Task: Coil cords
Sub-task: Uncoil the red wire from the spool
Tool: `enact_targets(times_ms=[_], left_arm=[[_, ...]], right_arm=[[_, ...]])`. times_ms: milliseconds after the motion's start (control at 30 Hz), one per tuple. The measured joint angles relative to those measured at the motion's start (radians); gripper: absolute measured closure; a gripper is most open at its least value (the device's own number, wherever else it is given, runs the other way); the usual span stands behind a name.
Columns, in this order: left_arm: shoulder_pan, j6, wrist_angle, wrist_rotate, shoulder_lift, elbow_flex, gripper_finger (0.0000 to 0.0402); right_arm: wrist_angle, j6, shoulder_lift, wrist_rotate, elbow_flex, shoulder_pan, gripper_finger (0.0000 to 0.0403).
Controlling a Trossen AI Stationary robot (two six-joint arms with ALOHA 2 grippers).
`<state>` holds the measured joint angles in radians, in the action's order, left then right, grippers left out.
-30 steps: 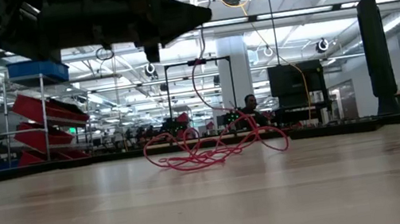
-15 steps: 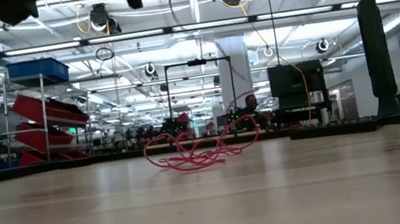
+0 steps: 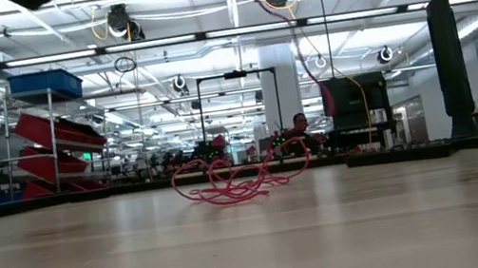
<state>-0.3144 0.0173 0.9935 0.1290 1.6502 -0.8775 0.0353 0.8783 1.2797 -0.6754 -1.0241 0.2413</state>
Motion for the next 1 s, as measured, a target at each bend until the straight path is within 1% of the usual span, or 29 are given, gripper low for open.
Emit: enact_targets(times_ms=[100, 200, 333, 433, 567, 733, 800, 833, 900, 1000], left_arm=[[-0.001, 0.0, -0.005, -0.016, 0.062, -0.019, 0.0387], [0.0, -0.005, -0.011, -0.02, 0.091, -0.024, 0.0357], [0.002, -0.006, -0.058, -0.021, 0.085, -0.024, 0.031], [0.002, -0.026, -0.116, -0.021, 0.058, -0.023, 0.0282], [0.002, -0.034, -0.296, -0.021, -0.035, -0.023, 0.026], [-0.002, -0.049, -0.623, -0.032, -0.219, -0.023, 0.0255], [-0.009, -0.05, -0.743, -0.028, -0.29, -0.023, 0.0255], [-0.013, -0.05, -0.791, -0.023, -0.323, -0.023, 0.0255], [-0.019, -0.05, -0.871, -0.021, -0.388, -0.023, 0.0255], [-0.036, -0.05, -0.952, -0.013, -0.471, -0.023, 0.0255]], right_arm=[[0.0, 0.001, 0.0, 0.0, 0.0, 0.0, 0.0403], [0.0, 0.005, 0.0, 0.0, 0.0, 0.001, 0.0403], [0.0, 0.0, 0.0, 0.0, 0.0, 0.0, 0.0403], [0.0, 0.0, 0.0, 0.0, 0.0, 0.002, 0.0403], [0.0, -0.009, -0.002, -0.008, 0.0, 0.003, 0.0403], [0.012, -0.026, -0.018, -0.007, 0.0, 0.002, 0.0403], [0.045, -0.026, -0.019, 0.003, 0.0, 0.002, 0.0403], [0.065, -0.025, -0.019, 0.016, 0.0, 0.0, 0.0403], [0.102, -0.025, -0.019, 0.081, 0.0, -0.007, 0.0403], [0.135, -0.031, -0.019, 0.159, 0.0, -0.018, 0.0403]])
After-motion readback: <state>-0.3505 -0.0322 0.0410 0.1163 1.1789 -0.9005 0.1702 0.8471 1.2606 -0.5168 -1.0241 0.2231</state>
